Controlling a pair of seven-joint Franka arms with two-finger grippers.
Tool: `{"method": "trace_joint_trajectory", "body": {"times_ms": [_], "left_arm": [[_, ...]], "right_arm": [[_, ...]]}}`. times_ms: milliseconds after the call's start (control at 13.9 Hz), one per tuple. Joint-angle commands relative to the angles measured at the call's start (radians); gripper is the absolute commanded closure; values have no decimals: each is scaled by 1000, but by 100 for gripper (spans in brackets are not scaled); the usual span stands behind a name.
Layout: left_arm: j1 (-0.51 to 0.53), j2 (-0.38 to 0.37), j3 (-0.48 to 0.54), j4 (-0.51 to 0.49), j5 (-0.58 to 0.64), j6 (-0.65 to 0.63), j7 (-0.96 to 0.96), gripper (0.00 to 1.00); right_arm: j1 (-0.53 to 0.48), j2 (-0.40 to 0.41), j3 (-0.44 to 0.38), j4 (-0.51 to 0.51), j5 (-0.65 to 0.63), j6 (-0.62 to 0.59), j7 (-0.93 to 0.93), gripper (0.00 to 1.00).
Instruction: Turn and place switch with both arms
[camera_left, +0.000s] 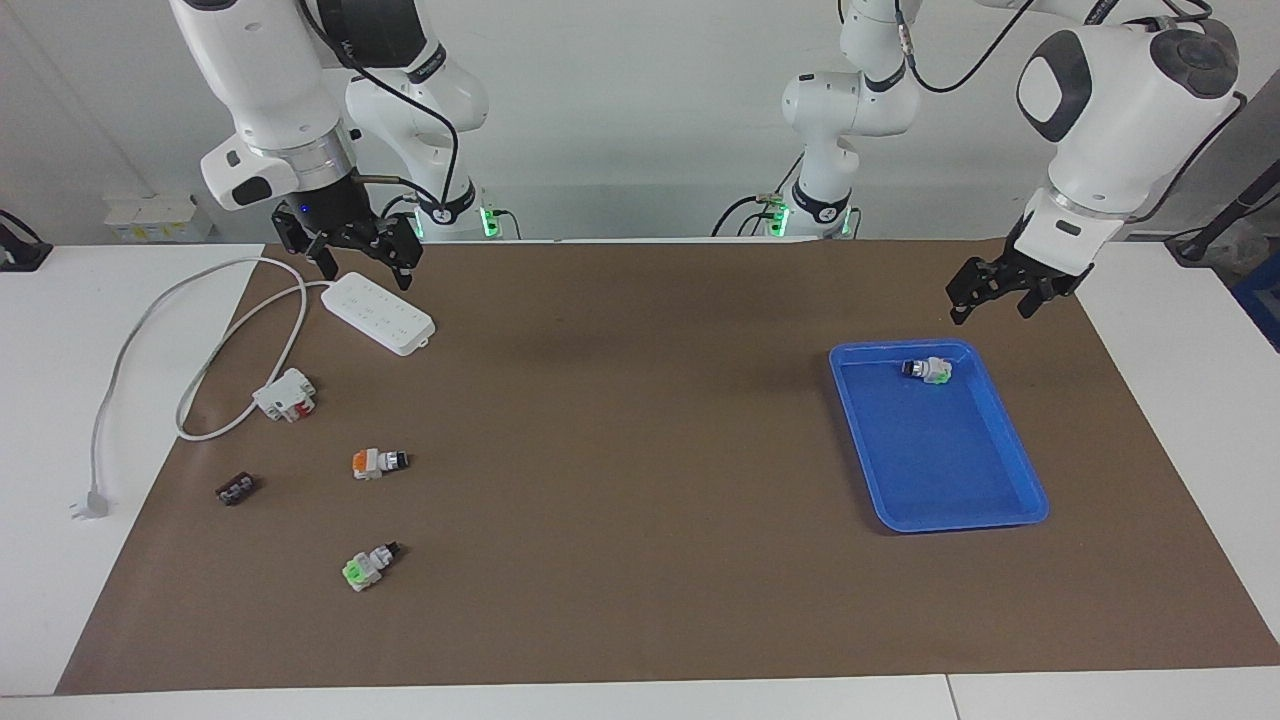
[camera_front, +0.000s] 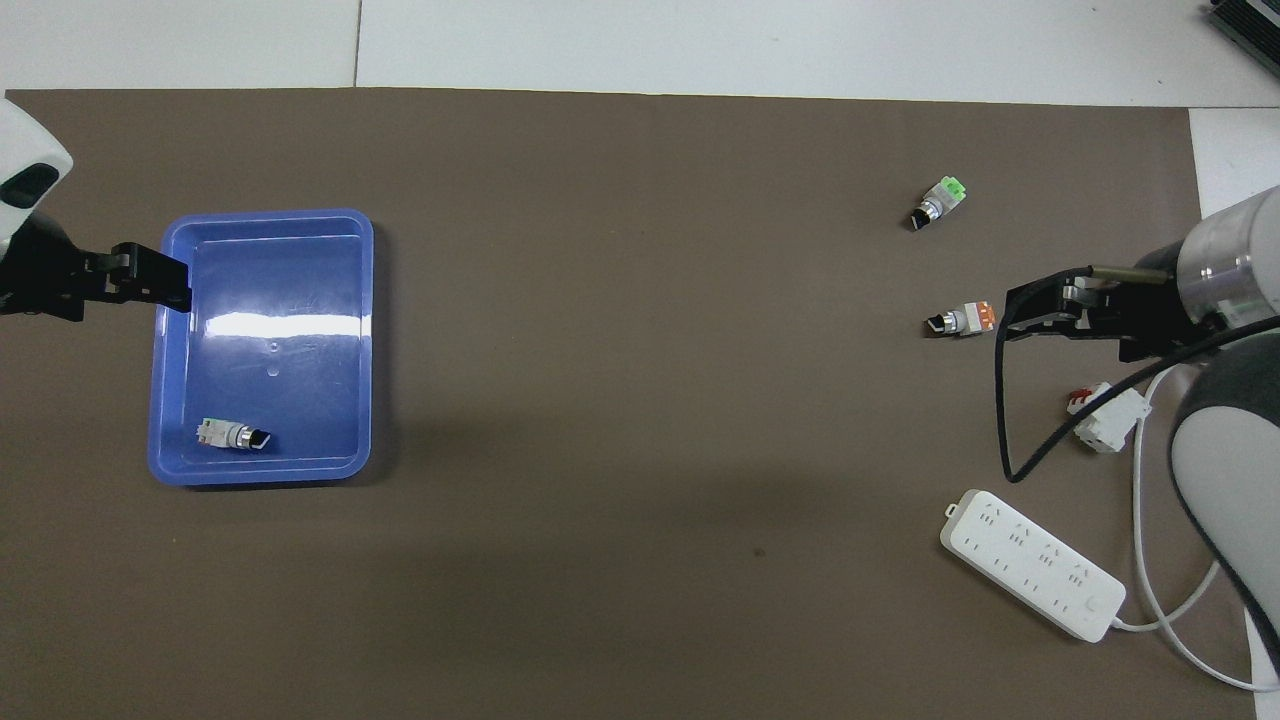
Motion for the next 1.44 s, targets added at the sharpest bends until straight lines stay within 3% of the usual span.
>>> {"method": "trace_joint_trajectory", "body": {"times_ms": [0, 144, 1368], "left_arm": [[9, -42, 3, -70, 6, 58, 15, 2], [22, -37, -28, -56, 3, 49, 15, 1], [41, -48, -22, -59, 6, 77, 12, 0]], "right_arm": [[24, 16, -34, 37, 12, -21, -83, 0], [41, 16, -74, 39, 12, -26, -124, 0], [46, 5, -70, 14, 13, -53, -115, 0]]}}
